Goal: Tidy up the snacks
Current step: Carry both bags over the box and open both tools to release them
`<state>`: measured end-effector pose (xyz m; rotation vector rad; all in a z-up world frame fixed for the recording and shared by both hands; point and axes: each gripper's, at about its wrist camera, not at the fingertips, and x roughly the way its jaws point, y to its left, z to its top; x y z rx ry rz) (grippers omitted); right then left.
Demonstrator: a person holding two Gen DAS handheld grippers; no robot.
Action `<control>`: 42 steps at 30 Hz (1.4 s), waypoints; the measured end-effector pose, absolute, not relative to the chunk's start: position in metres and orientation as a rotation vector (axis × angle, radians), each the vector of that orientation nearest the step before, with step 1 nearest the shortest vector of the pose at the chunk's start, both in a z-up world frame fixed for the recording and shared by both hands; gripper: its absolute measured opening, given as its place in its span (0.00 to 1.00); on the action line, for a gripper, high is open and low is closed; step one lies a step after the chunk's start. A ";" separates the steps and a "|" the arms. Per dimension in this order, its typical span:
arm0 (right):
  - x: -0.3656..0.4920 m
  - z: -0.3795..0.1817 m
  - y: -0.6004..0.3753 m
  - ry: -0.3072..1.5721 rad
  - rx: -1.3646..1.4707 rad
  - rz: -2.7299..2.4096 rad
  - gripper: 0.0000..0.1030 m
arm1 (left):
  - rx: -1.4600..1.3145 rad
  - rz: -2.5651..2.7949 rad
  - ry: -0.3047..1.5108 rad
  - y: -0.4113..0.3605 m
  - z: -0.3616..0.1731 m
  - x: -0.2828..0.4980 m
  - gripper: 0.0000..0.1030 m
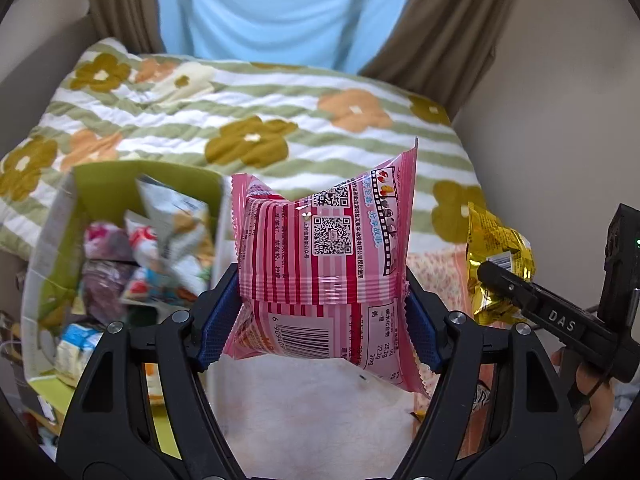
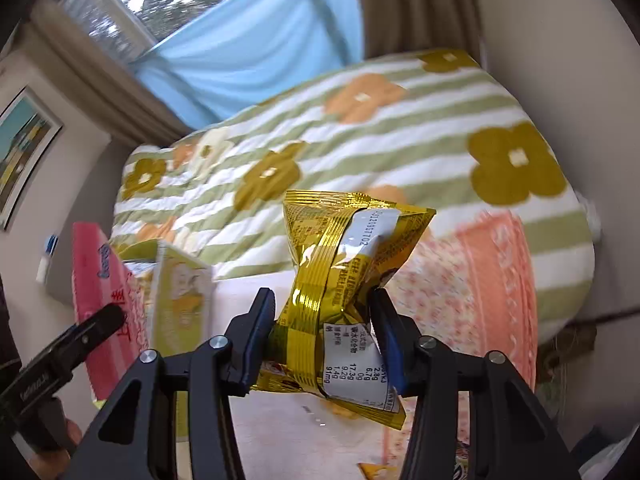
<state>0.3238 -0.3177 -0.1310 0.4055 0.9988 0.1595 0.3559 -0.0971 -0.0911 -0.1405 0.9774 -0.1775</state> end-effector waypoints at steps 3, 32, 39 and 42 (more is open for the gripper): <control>0.322 -0.106 -0.287 0.961 0.374 0.230 0.44 | -0.142 -0.152 0.947 -0.066 -0.076 0.352 0.70; 0.320 -0.121 0.000 1.013 0.237 0.236 0.44 | -0.067 -0.253 1.146 0.160 -0.158 0.417 0.70; 0.322 -0.141 0.003 1.079 0.227 0.221 0.44 | -0.033 -0.279 1.173 0.149 -0.172 0.428 0.87; 0.321 -0.147 0.003 1.089 0.224 0.214 0.44 | -0.019 -0.282 1.160 0.149 -0.171 0.425 0.95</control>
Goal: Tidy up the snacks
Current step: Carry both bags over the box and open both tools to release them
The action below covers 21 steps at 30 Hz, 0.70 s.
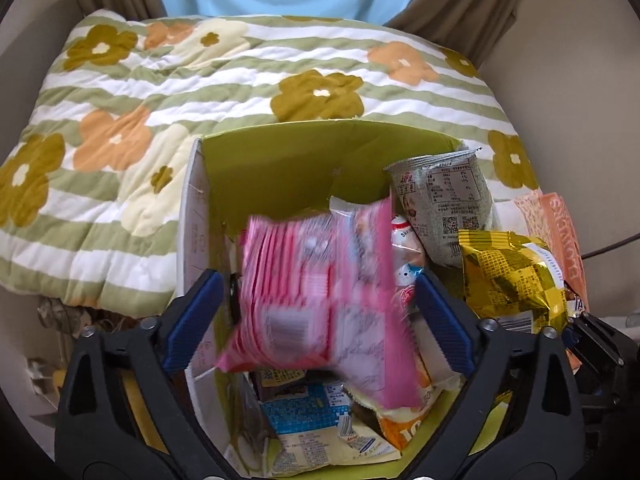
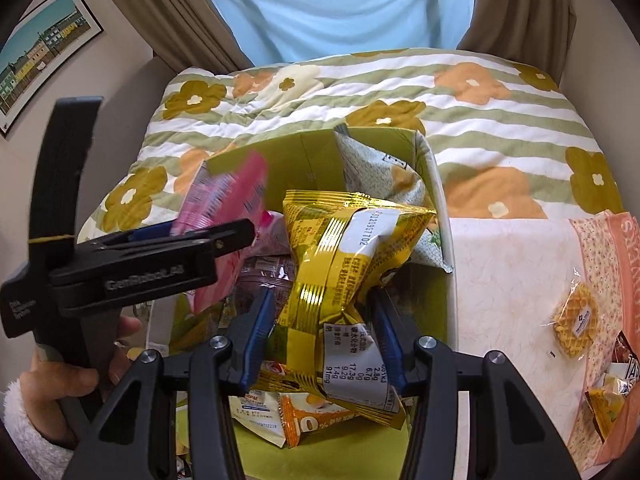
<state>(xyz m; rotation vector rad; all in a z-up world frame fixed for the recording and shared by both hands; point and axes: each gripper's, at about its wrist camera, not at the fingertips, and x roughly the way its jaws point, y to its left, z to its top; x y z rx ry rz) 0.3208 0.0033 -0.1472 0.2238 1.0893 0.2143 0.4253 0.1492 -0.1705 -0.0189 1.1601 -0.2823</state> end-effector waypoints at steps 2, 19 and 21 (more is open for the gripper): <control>0.319 -0.151 0.002 1.096 0.216 0.209 0.44 | -0.012 -0.244 1.148 0.159 -0.167 0.420 0.95; 0.293 -0.141 0.018 1.013 0.171 0.288 0.82 | -0.081 -0.178 1.055 0.208 -0.131 0.343 0.95; 0.288 -0.137 0.015 0.986 0.201 0.298 0.94 | -0.083 -0.181 1.059 0.209 -0.131 0.337 0.95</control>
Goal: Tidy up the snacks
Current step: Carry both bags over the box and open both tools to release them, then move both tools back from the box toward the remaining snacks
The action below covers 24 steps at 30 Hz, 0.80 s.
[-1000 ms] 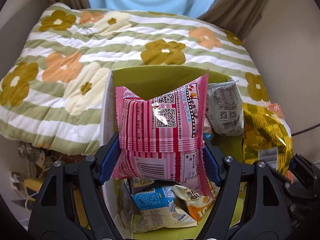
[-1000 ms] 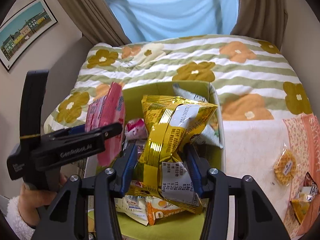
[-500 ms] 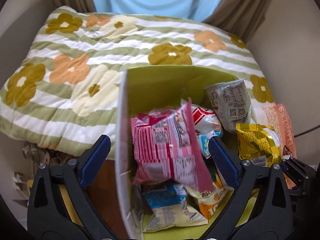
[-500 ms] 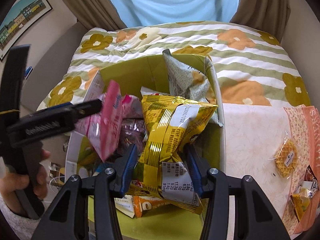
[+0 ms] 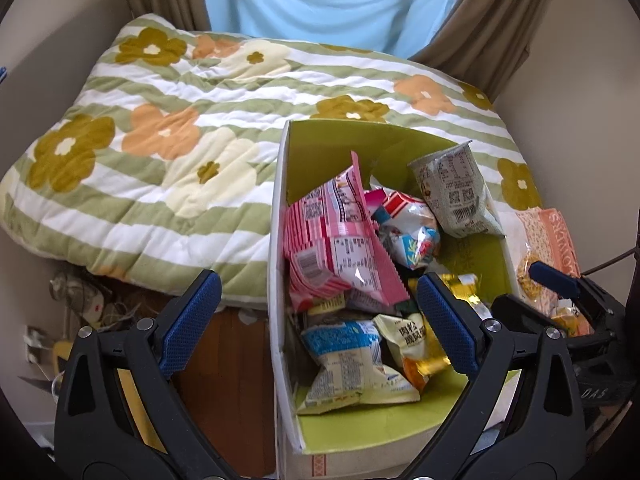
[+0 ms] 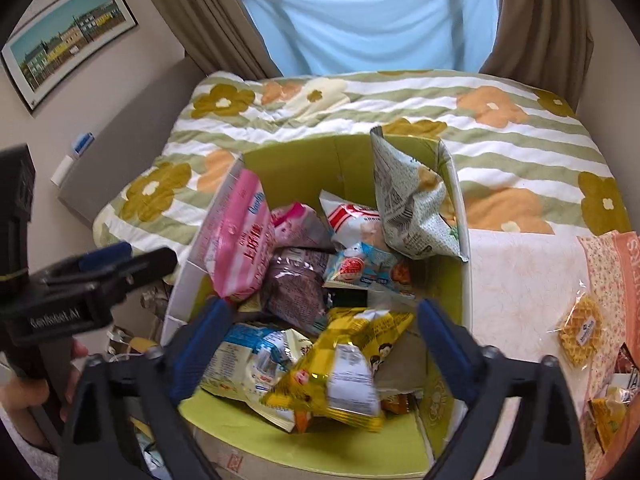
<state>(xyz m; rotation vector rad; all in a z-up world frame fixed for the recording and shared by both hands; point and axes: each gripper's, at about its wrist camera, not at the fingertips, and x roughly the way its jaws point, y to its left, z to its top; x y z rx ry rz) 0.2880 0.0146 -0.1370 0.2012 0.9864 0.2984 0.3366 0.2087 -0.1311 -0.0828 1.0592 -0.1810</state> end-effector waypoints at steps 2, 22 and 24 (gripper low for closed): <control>0.282 -0.134 0.012 0.967 0.217 0.293 0.94 | -0.085 -0.190 1.052 0.211 -0.131 0.330 0.95; 0.217 -0.111 -0.136 0.877 0.334 0.006 0.95 | 0.044 -0.346 0.961 0.062 -0.099 0.316 0.95; 0.207 -0.113 -0.166 0.886 0.363 -0.035 0.95 | 0.070 -0.380 0.956 0.030 -0.096 0.313 0.95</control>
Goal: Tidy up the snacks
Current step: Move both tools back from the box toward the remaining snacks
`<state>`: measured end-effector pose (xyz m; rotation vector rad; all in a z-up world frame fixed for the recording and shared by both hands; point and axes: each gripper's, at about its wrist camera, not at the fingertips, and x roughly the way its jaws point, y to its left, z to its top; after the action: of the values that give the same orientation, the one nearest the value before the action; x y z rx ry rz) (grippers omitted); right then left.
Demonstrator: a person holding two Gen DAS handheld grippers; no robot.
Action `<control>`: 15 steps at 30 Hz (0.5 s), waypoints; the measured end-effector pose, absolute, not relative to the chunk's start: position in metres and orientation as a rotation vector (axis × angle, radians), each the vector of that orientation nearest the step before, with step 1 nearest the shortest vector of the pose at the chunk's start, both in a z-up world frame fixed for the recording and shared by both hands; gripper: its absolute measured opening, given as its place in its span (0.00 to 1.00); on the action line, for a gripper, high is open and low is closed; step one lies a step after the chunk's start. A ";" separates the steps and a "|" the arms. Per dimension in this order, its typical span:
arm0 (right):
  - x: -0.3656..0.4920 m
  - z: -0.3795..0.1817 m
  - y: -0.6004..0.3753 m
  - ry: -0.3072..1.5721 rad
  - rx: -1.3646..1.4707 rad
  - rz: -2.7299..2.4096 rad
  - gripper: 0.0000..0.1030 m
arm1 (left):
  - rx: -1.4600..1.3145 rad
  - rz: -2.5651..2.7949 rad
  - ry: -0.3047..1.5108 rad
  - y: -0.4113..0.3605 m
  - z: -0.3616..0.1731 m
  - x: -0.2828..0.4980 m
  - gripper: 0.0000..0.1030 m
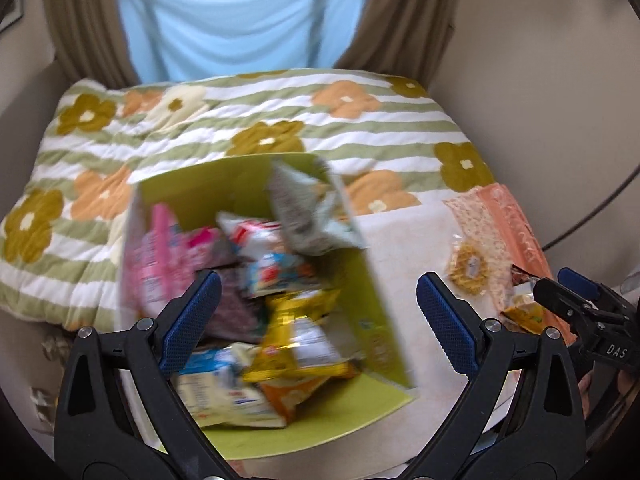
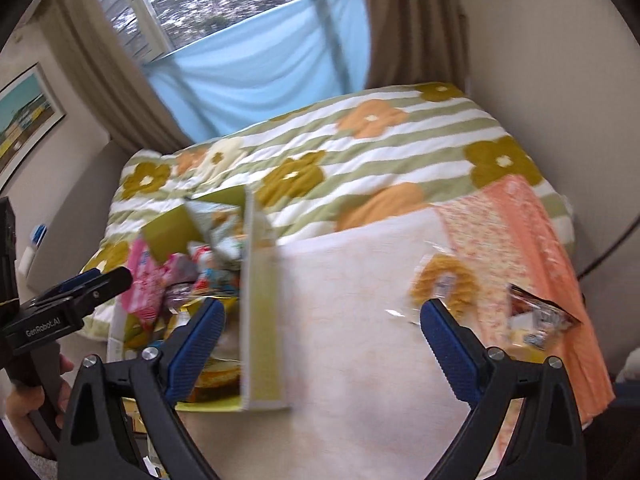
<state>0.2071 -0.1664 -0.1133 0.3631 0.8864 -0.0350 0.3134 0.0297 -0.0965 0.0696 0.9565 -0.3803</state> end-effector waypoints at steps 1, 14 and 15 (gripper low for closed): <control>0.203 -0.115 -0.180 0.896 0.377 -0.047 0.95 | 0.078 -0.396 0.957 0.013 -0.096 0.313 0.95; 0.149 -0.174 -0.333 1.099 0.553 -0.172 0.95 | 0.277 -0.568 1.176 -0.214 -0.186 0.312 0.95; 0.147 -0.178 -0.340 1.105 0.562 -0.177 0.95 | 0.294 -0.572 1.197 -0.225 -0.196 0.312 0.95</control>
<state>0.1467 -0.3400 -0.1783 0.5618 1.1053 -0.1769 0.3124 -0.2248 -0.1964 0.2944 1.1970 -0.5717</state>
